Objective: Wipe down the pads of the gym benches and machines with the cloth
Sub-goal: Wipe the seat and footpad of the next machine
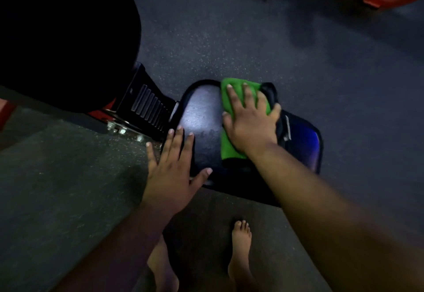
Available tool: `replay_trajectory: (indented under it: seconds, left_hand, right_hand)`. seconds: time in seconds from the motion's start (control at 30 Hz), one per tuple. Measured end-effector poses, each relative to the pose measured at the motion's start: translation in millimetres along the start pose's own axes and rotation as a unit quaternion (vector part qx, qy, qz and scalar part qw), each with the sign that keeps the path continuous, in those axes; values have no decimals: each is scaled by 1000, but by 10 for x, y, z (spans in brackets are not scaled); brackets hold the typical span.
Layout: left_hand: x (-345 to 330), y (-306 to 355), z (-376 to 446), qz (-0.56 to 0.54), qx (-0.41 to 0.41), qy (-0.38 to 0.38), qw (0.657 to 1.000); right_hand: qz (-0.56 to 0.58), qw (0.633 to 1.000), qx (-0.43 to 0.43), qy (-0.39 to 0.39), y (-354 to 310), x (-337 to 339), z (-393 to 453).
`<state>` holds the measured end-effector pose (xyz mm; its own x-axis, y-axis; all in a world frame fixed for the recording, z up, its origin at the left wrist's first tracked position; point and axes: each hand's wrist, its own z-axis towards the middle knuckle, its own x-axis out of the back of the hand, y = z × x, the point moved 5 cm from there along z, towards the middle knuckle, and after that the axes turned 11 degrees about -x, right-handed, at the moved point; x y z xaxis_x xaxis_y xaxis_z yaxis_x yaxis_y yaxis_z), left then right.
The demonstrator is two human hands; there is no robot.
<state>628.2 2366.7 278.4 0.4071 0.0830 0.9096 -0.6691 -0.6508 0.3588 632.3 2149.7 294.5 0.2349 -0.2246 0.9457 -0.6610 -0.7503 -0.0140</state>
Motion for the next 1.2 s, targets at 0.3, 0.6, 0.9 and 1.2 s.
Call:
replay_trajectory:
  seconds: [0.3,0.6,0.9,1.2]
  left_hand:
    - [149,-326,-332,-29,78,-28,996]
    - [207,91,-354,17,35,-100,994]
    - [242,1128,-455,-66,44,-120,990]
    - [1371,2071,-1573,-652,265,168,691]
  right_hand:
    - [-41,959,277,-46,-956,-317,-718]
    - [-103,949,298,2,492,-315,-1051]
    - [-5,996,85,-24,1296,132,-1360]
    - [294,908,268,-132,729,1410,-2701]
